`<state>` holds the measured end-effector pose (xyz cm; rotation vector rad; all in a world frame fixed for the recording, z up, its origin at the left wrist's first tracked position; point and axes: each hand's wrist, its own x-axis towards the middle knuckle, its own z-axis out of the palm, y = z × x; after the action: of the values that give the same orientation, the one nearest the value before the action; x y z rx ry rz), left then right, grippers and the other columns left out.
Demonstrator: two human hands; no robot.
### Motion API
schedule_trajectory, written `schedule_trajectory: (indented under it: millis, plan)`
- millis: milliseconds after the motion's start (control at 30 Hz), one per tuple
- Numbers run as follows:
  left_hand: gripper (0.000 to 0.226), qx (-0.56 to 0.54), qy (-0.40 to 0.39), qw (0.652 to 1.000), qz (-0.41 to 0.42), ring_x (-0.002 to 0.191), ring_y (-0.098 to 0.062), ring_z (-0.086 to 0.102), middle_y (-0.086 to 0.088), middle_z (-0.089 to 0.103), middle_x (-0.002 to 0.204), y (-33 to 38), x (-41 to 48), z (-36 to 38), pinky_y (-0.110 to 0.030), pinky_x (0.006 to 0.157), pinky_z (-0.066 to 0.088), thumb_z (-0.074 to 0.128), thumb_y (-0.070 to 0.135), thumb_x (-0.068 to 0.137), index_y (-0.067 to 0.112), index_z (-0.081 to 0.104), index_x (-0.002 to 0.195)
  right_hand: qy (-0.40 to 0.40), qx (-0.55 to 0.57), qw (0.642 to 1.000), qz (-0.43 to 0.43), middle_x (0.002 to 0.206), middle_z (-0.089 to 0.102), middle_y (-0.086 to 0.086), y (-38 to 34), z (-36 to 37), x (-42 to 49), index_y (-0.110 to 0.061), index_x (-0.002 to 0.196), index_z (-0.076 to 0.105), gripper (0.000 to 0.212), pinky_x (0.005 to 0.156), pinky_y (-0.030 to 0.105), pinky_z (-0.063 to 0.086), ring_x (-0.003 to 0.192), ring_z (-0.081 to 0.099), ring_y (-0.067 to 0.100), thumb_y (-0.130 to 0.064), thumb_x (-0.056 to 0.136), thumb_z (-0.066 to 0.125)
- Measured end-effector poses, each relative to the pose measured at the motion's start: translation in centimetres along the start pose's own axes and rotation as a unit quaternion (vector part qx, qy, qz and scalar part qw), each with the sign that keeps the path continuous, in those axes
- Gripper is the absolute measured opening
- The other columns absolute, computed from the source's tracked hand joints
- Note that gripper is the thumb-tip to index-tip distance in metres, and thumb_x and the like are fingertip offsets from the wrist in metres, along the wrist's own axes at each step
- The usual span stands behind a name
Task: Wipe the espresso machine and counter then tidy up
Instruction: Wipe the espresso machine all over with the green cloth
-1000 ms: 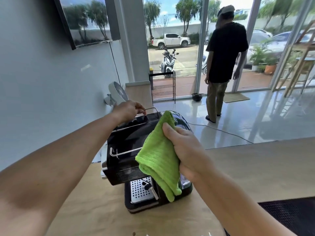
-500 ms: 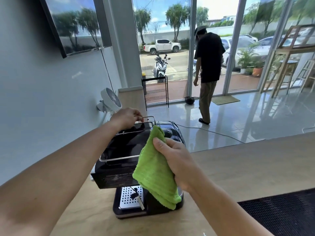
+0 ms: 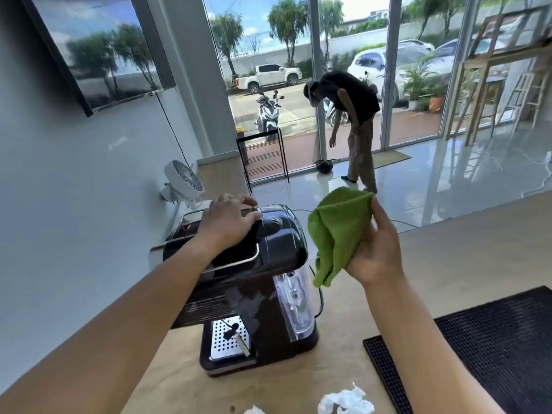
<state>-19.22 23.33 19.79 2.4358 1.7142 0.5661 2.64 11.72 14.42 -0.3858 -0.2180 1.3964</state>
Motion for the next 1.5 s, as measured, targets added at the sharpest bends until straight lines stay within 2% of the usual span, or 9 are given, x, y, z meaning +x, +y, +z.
schedule_trajectory:
  millis: [300,400,600,800,967,1033,1100,1267,1500]
  plan:
    - [0.043,-0.003,-0.011,1.000,0.018,0.120,-0.025,0.050,-0.003,0.060,0.124,0.1,-0.1,2.6,-0.043,0.101,0.041,0.034,0.054,0.093,0.031,0.059,0.120,-0.037,0.059,0.998,-0.002,0.128,0.065,0.015,1.7,-3.5,2.0,-0.010,0.128,0.062,0.051,0.097,0.052,0.049,0.114,0.065,0.032,-0.046,0.099,0.040]
    - [0.051,0.024,-0.018,0.999,0.021,0.124,-0.025,0.047,-0.003,0.057,0.130,0.1,-0.1,2.7,-0.045,0.104,0.039,0.031,0.060,0.093,0.032,0.055,0.128,-0.089,-0.091,0.992,-0.004,0.122,0.067,0.013,4.0,-2.1,2.4,-0.009,0.128,0.062,0.052,0.100,0.038,0.051,0.116,0.062,0.027,-0.045,0.102,0.036]
    - [0.054,0.046,-0.028,0.998,0.014,0.123,-0.026,0.049,0.000,0.058,0.128,0.3,0.4,3.0,-0.048,0.101,0.040,0.024,0.064,0.088,0.039,0.055,0.125,-0.120,-0.376,0.918,-0.031,0.128,0.064,0.006,6.7,0.8,8.7,-0.024,0.131,0.062,0.040,0.104,0.040,0.047,0.117,0.062,0.018,-0.042,0.099,0.046]
    - [0.059,0.053,-0.019,0.998,0.018,0.126,-0.024,0.046,0.002,0.056,0.129,0.0,0.7,3.1,-0.048,0.104,0.037,0.020,0.066,0.085,0.042,0.053,0.128,-0.091,-0.342,0.930,0.100,0.075,0.070,0.010,7.3,-1.2,14.5,-0.016,0.076,0.069,0.044,0.071,0.033,0.049,0.070,0.065,0.021,-0.043,0.096,0.041]
    - [0.050,0.052,-0.026,0.998,-0.001,0.132,-0.023,0.037,0.001,0.049,0.134,0.6,0.1,2.9,-0.044,0.110,0.030,0.027,0.059,0.091,0.042,0.049,0.133,0.001,-0.420,0.896,0.147,0.117,0.066,0.022,12.3,-12.3,16.1,-0.010,0.115,0.066,0.074,0.101,0.049,0.046,0.112,0.061,0.037,-0.072,0.082,0.042]
    - [0.054,0.056,-0.025,0.998,0.000,0.133,-0.023,0.034,0.000,0.047,0.136,1.0,-0.3,2.8,-0.042,0.110,0.027,0.026,0.060,0.089,0.041,0.047,0.135,0.042,-0.400,0.898,0.177,0.101,0.069,0.013,12.2,-12.8,13.1,-0.017,0.103,0.070,0.083,0.085,0.043,0.053,0.095,0.065,0.033,-0.088,0.064,0.051]
    - [0.065,0.057,-0.029,0.998,0.001,0.133,-0.023,0.035,0.001,0.047,0.137,1.0,-0.4,2.7,-0.043,0.111,0.028,0.020,0.066,0.082,0.041,0.047,0.135,0.027,-0.349,0.921,0.171,0.077,0.065,0.008,11.4,-10.5,10.3,-0.017,0.087,0.069,0.066,0.059,0.033,0.047,0.065,0.060,0.026,-0.080,0.078,0.050]
    - [0.066,0.060,-0.033,0.998,-0.004,0.133,-0.023,0.034,0.003,0.046,0.139,1.1,-0.2,2.7,-0.044,0.112,0.027,0.018,0.066,0.081,0.042,0.045,0.135,-0.046,-0.323,0.942,0.072,0.109,0.073,0.014,9.1,-4.5,11.5,-0.014,0.113,0.071,0.058,0.102,0.047,0.044,0.111,0.064,0.033,-0.059,0.094,0.040]
    - [0.052,0.072,-0.051,0.996,-0.022,0.135,-0.024,0.030,0.002,0.043,0.141,1.9,-0.5,2.3,-0.043,0.111,0.023,0.024,0.060,0.091,0.045,0.042,0.136,0.053,-0.389,0.909,0.140,0.089,0.062,0.014,10.6,-9.0,10.0,-0.023,0.091,0.066,0.052,0.078,0.039,0.051,0.081,0.060,0.027,-0.064,0.096,0.034]
